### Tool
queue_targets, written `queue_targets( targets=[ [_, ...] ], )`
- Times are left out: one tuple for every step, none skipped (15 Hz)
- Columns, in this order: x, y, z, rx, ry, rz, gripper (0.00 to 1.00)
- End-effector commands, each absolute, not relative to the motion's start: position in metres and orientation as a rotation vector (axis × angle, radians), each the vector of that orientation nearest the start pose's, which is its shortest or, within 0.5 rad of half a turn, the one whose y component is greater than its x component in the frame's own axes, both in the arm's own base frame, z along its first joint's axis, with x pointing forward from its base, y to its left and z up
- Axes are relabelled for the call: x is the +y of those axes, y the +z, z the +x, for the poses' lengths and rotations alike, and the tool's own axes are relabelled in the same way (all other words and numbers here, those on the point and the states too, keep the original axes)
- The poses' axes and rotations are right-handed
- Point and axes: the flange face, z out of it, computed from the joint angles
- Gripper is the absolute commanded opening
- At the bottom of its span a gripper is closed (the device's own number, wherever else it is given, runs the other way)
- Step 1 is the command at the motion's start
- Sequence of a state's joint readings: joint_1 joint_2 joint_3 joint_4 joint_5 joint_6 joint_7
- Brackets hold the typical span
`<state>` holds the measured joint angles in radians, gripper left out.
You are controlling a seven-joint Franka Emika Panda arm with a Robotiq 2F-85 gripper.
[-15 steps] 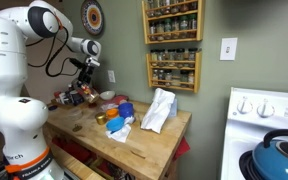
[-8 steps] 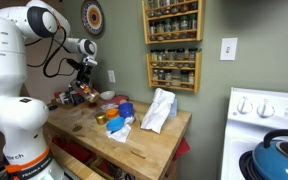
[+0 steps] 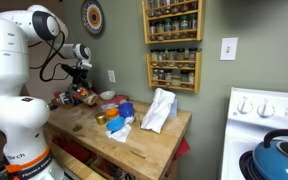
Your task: Transfer the contents of the labeled plastic bottle to the plastic bowl
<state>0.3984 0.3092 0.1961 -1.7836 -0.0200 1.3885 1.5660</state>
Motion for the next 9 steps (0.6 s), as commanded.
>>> queue_targets(
  targets=[
    [0.315, 0.342, 0.441, -1.149, -0.373, 2.167, 0.63],
    [0.318, 0.338, 0.437, -1.146, -0.357, 2.172, 0.63],
    [0.32, 0.335, 0.435, -1.144, -0.33, 2.17, 0.63],
    [0.321, 0.332, 0.433, -1.141, -0.314, 2.166, 0.63],
    [0.321, 0.328, 0.432, -1.14, -0.293, 2.166, 0.63],
    [0.322, 0.325, 0.431, -1.14, -0.277, 2.162, 0.63],
    [0.322, 0.32, 0.429, -1.14, -0.266, 2.158, 0.63],
    [0.324, 0.316, 0.427, -1.135, -0.246, 2.156, 0.63],
    [0.325, 0.312, 0.426, -1.133, -0.225, 2.148, 0.63]
  ],
)
